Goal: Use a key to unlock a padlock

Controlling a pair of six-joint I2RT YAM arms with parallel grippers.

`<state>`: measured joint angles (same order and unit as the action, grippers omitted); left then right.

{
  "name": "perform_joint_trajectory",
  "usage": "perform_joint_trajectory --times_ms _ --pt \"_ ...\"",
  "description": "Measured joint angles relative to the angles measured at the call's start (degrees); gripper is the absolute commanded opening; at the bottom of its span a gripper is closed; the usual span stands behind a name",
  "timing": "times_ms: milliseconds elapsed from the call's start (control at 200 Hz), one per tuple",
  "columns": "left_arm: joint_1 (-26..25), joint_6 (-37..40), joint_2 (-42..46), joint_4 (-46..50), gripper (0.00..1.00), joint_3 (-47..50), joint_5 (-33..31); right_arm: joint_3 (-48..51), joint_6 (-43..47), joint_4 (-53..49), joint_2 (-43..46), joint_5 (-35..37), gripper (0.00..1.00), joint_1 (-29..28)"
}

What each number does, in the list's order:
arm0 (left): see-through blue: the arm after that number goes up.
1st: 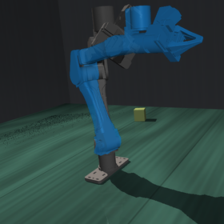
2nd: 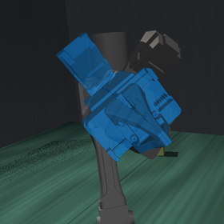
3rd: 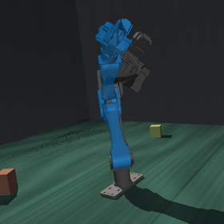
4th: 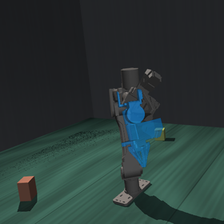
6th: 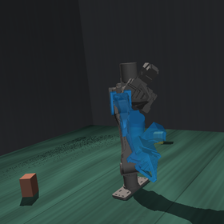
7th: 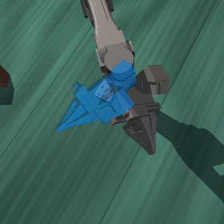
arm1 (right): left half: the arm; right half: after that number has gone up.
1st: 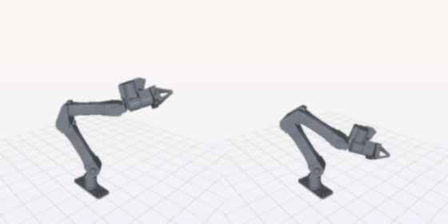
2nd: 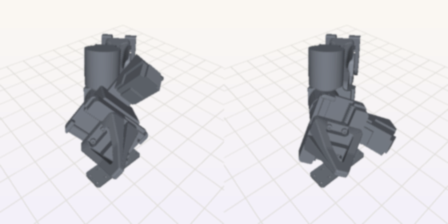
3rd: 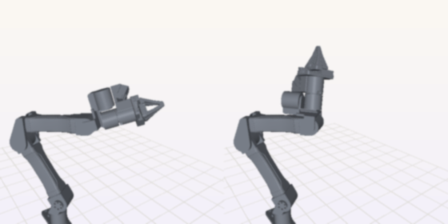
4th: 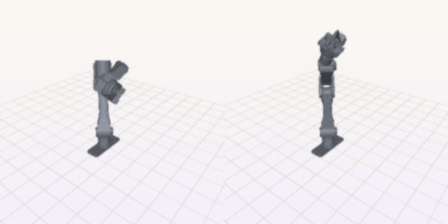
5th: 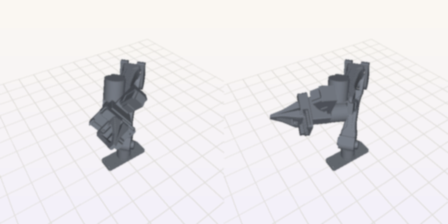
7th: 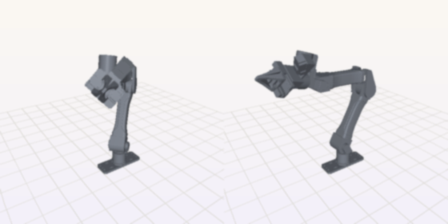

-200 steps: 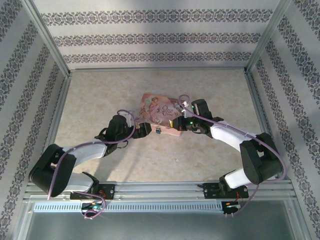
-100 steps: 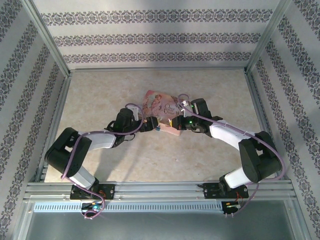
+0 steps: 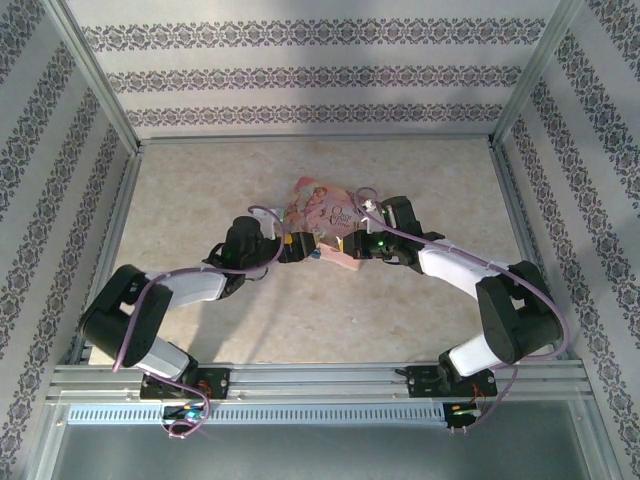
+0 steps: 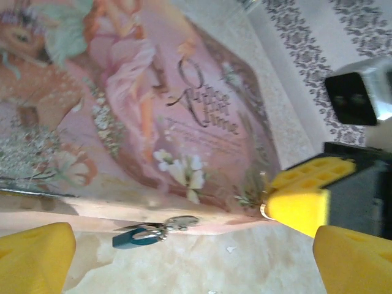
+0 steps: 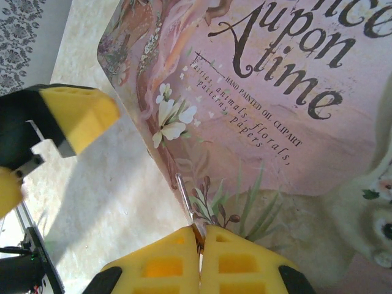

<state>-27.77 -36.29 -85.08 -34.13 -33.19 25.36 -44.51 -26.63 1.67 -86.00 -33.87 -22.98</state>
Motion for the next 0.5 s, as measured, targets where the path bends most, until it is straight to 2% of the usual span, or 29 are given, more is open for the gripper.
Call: perform_joint_trajectory --times_ms 75,315,500 --pt "-0.02 1.95 1.22 -0.22 0.98 1.38 0.59 0.00 0.00 0.00 0.00 0.00 0.00 0.00" --pt "-1.01 7.65 -0.57 1.03 0.81 3.17 3.21 0.00 0.00 0.00 0.00 0.15 0.00 -0.02" --pt "-1.88 9.77 -5.62 1.81 0.76 1.90 4.70 0.00 0.00 0.00 0.00 0.20 0.00 -0.04"
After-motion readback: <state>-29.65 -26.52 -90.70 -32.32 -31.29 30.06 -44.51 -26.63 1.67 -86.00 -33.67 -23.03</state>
